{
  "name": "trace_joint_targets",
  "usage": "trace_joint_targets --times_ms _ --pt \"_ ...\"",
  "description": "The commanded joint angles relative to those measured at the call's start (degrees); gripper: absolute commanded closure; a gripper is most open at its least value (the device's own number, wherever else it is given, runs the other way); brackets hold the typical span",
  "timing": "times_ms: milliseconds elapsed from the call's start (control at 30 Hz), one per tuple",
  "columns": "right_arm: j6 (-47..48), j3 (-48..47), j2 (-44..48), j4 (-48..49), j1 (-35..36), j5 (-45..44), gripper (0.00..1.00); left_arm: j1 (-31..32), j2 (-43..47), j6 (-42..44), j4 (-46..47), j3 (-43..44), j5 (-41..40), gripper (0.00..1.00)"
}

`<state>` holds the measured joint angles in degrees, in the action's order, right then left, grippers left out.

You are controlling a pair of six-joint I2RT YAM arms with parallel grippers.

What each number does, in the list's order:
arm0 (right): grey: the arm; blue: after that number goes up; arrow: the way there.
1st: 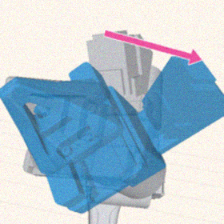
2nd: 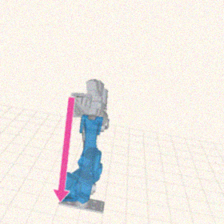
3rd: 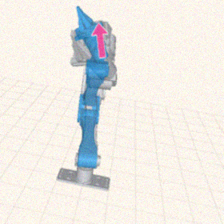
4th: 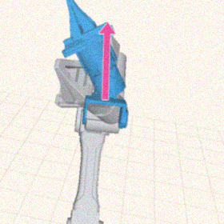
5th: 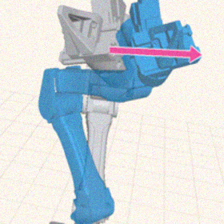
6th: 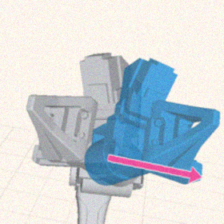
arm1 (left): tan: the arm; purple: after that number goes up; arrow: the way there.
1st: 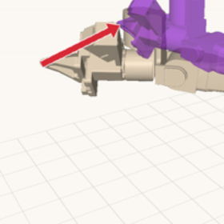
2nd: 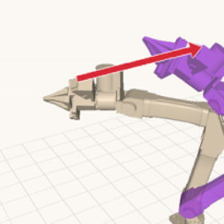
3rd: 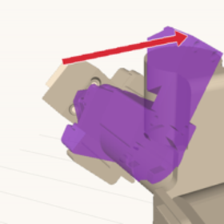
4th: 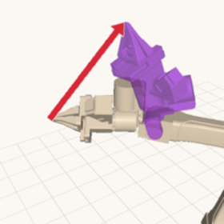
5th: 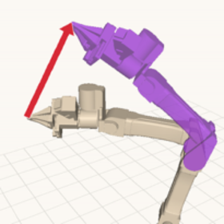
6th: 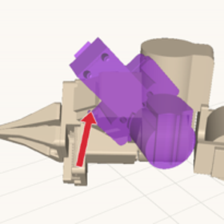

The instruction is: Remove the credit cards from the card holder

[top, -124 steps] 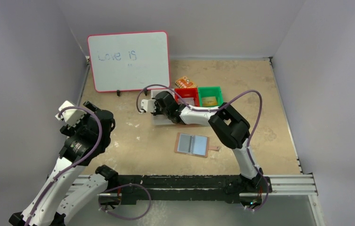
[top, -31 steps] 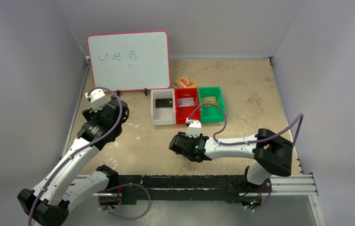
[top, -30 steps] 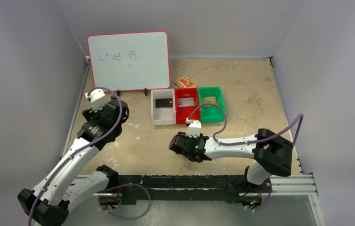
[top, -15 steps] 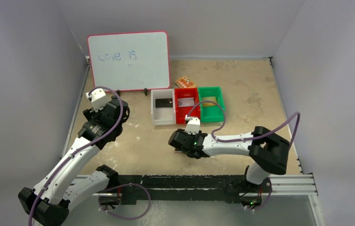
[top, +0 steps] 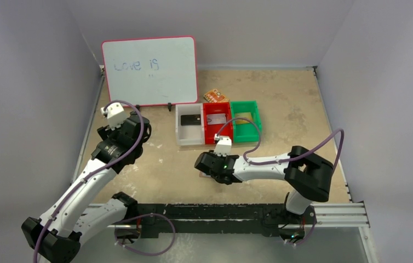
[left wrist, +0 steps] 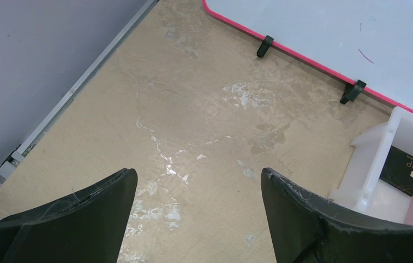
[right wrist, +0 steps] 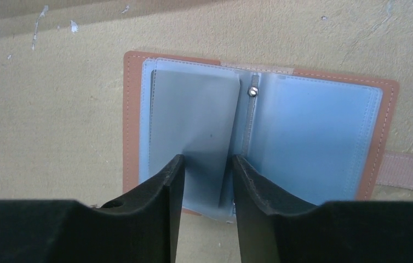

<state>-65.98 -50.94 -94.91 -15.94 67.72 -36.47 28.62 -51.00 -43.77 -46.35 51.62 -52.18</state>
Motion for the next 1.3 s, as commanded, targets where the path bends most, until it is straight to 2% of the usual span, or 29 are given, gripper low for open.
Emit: trace_joint_targets --times_ms 0,267,333,533,600,767,833,900,1033,1267 --pt "0.24 3.00 2.12 2.24 -0.92 1.46 0.64 -0.29 -0.08 1.23 1.47 0.14 0.31 0.17" --pt "3.08 9.61 7.10 12.87 -4.71 7.37 0.87 -0.19 -0.98 1.56 1.59 0.13 0.90 0.17" --pt "3.75 11.67 8.51 15.92 -5.98 9.33 1.00 -0.23 -1.26 1.67 1.75 0.12 1.14 0.17" --pt "3.45 18.15 12.38 23.16 -9.66 14.13 1.00 -0.23 -1.41 3.46 4.27 -0.48 6.09 0.17" --pt "3.23 19.95 13.52 25.46 -10.56 15.48 1.00 -0.23 -1.08 4.35 6.94 -0.95 11.18 0.17" --pt "1.65 25.24 15.64 33.86 -12.23 20.09 1.00 -0.11 0.14 1.54 23.43 -7.00 40.67 0.23" --pt "-0.13 27.46 16.00 36.16 -12.66 20.80 1.00 0.98 -1.22 -1.26 30.35 -8.97 48.19 0.23" --pt "-1.66 29.86 16.39 39.11 -13.21 21.74 1.00 5.00 -3.69 -2.35 33.59 -9.10 48.22 0.23" --pt "-4.23 34.27 16.94 44.83 -14.44 23.14 1.00 17.16 -11.25 -1.92 34.00 -6.71 40.89 0.22" --pt "-6.58 37.50 17.00 47.68 -15.59 24.35 1.00 23.91 -21.80 -4.59 42.73 -7.65 39.48 0.23"
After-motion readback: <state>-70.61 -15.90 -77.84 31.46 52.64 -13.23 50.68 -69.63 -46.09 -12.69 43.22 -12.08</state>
